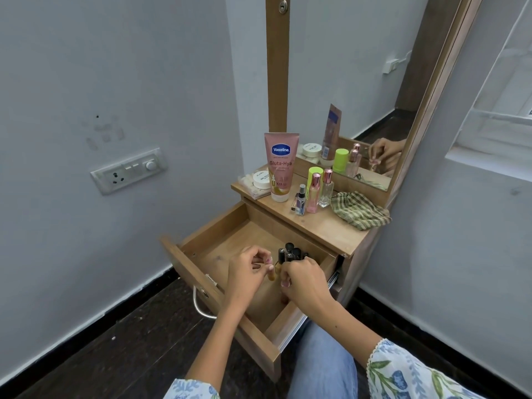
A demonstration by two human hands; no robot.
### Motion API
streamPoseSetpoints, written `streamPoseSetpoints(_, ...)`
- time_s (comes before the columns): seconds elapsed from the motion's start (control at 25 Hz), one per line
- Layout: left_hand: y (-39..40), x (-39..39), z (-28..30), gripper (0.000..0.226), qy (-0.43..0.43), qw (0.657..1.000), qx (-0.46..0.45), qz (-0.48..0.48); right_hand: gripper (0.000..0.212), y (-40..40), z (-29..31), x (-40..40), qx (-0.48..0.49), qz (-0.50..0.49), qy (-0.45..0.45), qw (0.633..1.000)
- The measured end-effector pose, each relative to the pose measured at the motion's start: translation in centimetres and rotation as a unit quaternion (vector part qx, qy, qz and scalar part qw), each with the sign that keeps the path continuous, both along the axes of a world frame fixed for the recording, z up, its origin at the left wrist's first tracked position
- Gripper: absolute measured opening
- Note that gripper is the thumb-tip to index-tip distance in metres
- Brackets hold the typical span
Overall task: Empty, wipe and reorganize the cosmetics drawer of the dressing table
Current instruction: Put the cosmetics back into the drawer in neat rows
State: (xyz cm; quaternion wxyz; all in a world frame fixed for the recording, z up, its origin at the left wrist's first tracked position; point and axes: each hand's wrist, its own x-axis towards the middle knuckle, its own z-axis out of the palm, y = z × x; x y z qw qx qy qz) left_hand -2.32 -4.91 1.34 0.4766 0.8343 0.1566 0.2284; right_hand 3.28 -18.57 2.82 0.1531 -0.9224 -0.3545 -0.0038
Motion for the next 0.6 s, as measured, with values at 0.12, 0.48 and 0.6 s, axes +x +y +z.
streamPoseSetpoints(0.12,0.1,0.0,0.0,0.025,0.003,1.000,0.009,-0.005,0.018,0.1,0.1,-0.2,-0.008,0.002,-0.008,1.000)
streamPoseSetpoints(0.48,0.1,0.1,-0.1,0.031,0.047,0.998,0.029,-0.037,0.032,-2.5,1.9,0.8,0.064,0.004,0.052,0.997)
streamPoseSetpoints(0.6,-0.1,0.2,0.0,0.024,0.081,0.995,0.039,-0.049,0.026,-3.9,2.1,1.4,0.127,-0.025,0.059,0.990)
